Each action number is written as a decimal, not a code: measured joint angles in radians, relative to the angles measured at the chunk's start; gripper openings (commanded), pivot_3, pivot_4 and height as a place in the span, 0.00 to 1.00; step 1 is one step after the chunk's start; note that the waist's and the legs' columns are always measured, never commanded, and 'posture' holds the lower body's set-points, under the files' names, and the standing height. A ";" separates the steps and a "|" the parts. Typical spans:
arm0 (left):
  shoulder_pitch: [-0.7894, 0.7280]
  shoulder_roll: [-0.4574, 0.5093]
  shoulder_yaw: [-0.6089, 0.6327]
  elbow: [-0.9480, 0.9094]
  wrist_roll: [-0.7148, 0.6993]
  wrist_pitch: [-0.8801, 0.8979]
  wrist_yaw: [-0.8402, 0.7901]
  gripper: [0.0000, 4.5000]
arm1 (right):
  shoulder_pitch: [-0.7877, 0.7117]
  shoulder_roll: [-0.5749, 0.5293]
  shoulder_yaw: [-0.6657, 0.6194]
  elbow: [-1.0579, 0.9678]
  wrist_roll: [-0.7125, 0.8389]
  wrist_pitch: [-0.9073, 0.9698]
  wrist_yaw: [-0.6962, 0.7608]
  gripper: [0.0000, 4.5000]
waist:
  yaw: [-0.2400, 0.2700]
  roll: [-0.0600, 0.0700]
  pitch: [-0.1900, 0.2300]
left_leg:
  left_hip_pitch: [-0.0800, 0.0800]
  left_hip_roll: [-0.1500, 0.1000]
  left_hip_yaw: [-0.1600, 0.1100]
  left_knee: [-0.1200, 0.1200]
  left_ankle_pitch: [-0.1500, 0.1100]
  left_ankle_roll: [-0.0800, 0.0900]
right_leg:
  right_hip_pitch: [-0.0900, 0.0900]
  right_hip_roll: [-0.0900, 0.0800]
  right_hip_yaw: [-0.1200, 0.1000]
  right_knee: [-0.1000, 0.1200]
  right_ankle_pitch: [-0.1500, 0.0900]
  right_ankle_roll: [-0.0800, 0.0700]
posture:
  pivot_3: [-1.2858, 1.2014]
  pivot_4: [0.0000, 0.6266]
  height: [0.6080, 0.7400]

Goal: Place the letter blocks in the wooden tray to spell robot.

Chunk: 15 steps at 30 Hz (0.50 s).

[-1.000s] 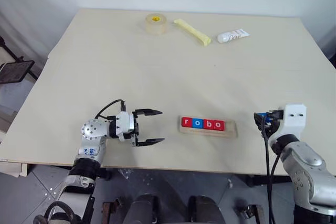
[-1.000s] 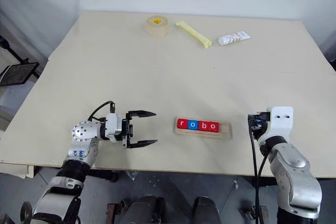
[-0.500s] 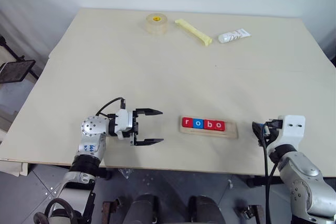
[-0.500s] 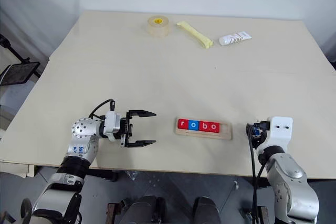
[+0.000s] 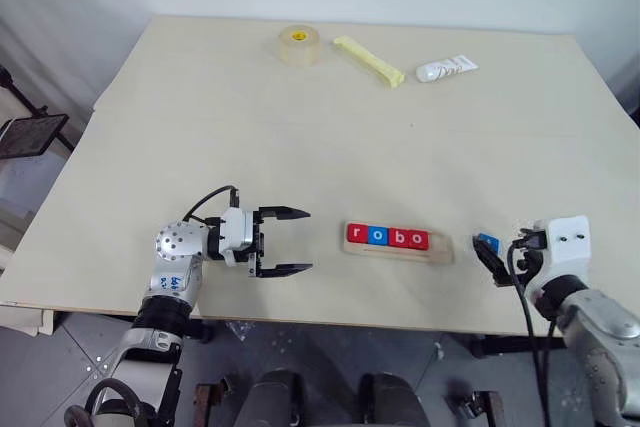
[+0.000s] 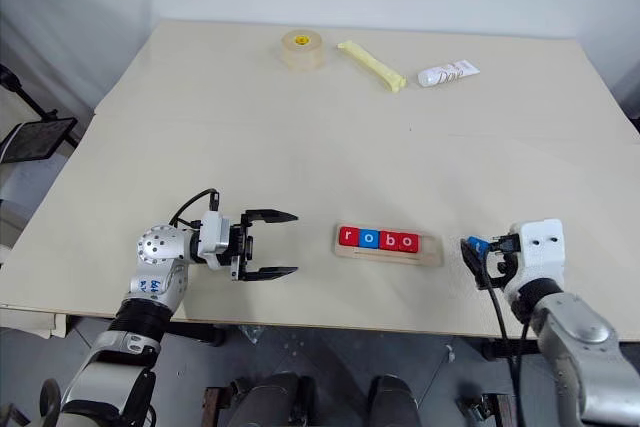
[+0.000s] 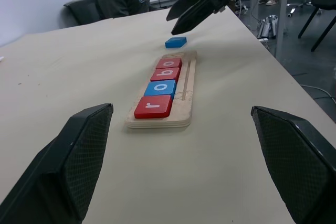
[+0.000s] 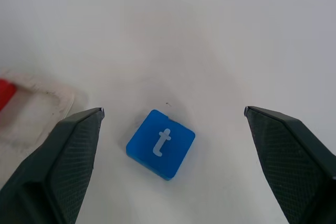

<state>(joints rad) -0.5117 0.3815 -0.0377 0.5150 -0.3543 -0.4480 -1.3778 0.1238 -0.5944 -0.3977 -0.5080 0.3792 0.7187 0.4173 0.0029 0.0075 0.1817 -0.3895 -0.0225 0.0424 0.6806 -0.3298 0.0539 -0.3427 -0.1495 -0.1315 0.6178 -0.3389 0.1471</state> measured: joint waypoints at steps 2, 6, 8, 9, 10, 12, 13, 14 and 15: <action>0.000 -0.004 0.000 0.000 0.000 0.000 0.000 1.00 | 0.006 -0.090 0.002 0.019 0.005 -0.004 0.089 1.00 | 0.000 0.000 0.000 | 0.000 0.000 0.000 0.000 0.000 0.000 | 0.001 0.000 0.000 -0.001 0.000 0.000 | 0.52 0.24 1.00; 0.000 -0.013 -0.001 -0.001 0.000 -0.001 0.000 1.00 | 0.000 -0.248 0.048 0.123 0.003 -0.060 0.280 1.00 | 0.002 0.000 0.000 | 0.000 0.000 0.000 0.000 0.000 0.000 | 0.002 0.000 -0.001 -0.005 0.000 0.000 | 0.52 0.24 1.00; 0.001 -0.014 -0.001 -0.002 0.001 -0.001 0.000 1.00 | -0.006 -0.302 0.079 0.175 -0.003 -0.095 0.357 1.00 | 0.003 0.000 0.000 | 0.000 0.000 0.000 0.000 0.000 0.000 | 0.003 0.000 -0.001 -0.006 0.000 0.000 | 0.52 0.24 1.00; 0.002 -0.014 -0.001 -0.003 0.001 -0.001 0.000 1.00 | -0.017 -0.322 0.093 0.205 -0.006 -0.114 0.391 1.00 | 0.004 0.000 0.000 | 0.000 0.000 0.000 0.000 0.000 0.001 | 0.003 0.000 -0.001 -0.006 0.000 0.000 | 0.52 0.24 1.00; 0.005 -0.014 -0.001 -0.005 0.001 -0.001 0.000 1.00 | -0.038 -0.349 0.117 0.244 -0.013 -0.140 0.432 1.00 | 0.004 0.000 0.000 | 0.000 0.000 0.001 0.001 0.000 0.001 | 0.003 0.000 -0.001 -0.006 0.000 0.000 | 0.52 0.24 1.00; 0.013 -0.015 0.000 -0.013 0.001 -0.002 0.001 1.00 | -0.100 -0.400 0.170 0.322 -0.037 -0.186 0.504 1.00 | 0.004 -0.001 0.000 | 0.000 0.000 0.001 0.001 0.000 0.001 | 0.003 0.000 -0.001 -0.006 0.000 0.000 | 0.52 0.24 1.00; 0.016 -0.015 -0.001 -0.019 0.001 -0.002 0.001 1.00 | -0.156 -0.427 0.210 0.382 -0.054 -0.220 0.548 1.00 | 0.002 -0.001 0.000 | 0.000 0.000 0.002 0.001 0.000 0.001 | 0.003 0.000 -0.001 -0.007 0.000 0.000 | 0.52 0.24 1.00; 0.019 -0.017 -0.003 -0.028 0.002 -0.002 0.002 1.00 | -0.212 -0.448 0.244 0.443 -0.076 -0.254 0.588 1.00 | 0.000 -0.001 0.000 | 0.000 0.001 0.002 0.001 0.001 0.001 | 0.003 0.000 -0.001 -0.008 0.000 0.000 | 0.52 0.24 1.00; 0.020 -0.019 -0.003 -0.037 0.002 -0.002 0.004 1.00 | -0.251 -0.460 0.265 0.490 -0.093 -0.284 0.616 1.00 | -0.001 -0.001 0.000 | 0.000 0.001 0.002 0.001 0.001 0.001 | 0.003 0.000 -0.001 -0.007 0.000 0.000 | 0.52 0.24 1.00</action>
<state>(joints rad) -0.4913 0.3626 -0.0405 0.4782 -0.3528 -0.4501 -1.3740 -0.1272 -1.0540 -0.1324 -0.0182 0.2858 0.4352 1.0335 0.0016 0.0070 0.1820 -0.3898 -0.0212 0.0444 0.6816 -0.3293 0.0548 -0.3397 -0.1492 -0.1326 0.6103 -0.3389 0.1471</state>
